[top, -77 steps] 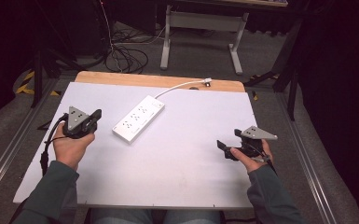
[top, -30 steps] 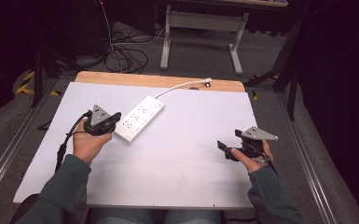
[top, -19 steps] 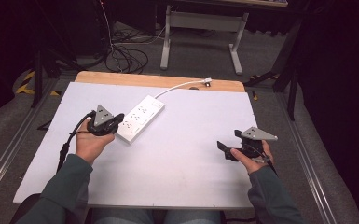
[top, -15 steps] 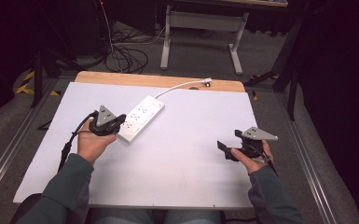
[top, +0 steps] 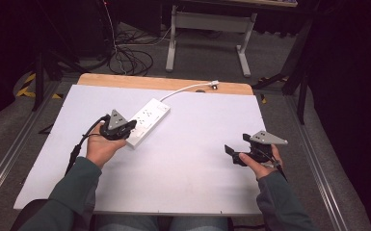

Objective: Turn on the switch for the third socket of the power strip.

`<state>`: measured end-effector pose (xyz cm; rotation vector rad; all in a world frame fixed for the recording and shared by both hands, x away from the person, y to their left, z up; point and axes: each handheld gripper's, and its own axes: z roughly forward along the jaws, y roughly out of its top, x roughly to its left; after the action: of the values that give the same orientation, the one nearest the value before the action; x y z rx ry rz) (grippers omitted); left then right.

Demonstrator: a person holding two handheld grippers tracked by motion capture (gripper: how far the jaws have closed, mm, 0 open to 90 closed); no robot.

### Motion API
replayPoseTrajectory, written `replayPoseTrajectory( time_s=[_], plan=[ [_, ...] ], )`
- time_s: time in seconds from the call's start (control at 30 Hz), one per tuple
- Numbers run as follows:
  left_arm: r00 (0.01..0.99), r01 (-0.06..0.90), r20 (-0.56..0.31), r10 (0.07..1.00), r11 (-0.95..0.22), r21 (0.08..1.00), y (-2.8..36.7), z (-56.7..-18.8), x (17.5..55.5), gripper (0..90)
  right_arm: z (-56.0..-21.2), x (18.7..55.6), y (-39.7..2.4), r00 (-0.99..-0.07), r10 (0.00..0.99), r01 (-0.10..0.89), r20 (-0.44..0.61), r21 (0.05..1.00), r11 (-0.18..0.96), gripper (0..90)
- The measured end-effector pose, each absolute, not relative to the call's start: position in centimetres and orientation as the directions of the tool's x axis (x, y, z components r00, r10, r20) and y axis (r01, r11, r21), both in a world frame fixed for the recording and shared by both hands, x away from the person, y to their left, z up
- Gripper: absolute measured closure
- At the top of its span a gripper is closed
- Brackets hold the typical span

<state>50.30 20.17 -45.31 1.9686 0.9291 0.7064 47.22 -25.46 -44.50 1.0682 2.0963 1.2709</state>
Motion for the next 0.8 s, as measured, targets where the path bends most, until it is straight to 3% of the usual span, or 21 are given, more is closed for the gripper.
replayPoseTrajectory(
  time_s=[0.8],
  plan=[
    [0.61, 0.378, 0.139, 0.78, -0.44, 0.815, 19.0, -46.4, 51.2, 90.0, -44.4, 47.1, -25.5, -0.589, 0.808, 0.377, 0.005, 0.886, 0.27, 12.5]
  ],
)
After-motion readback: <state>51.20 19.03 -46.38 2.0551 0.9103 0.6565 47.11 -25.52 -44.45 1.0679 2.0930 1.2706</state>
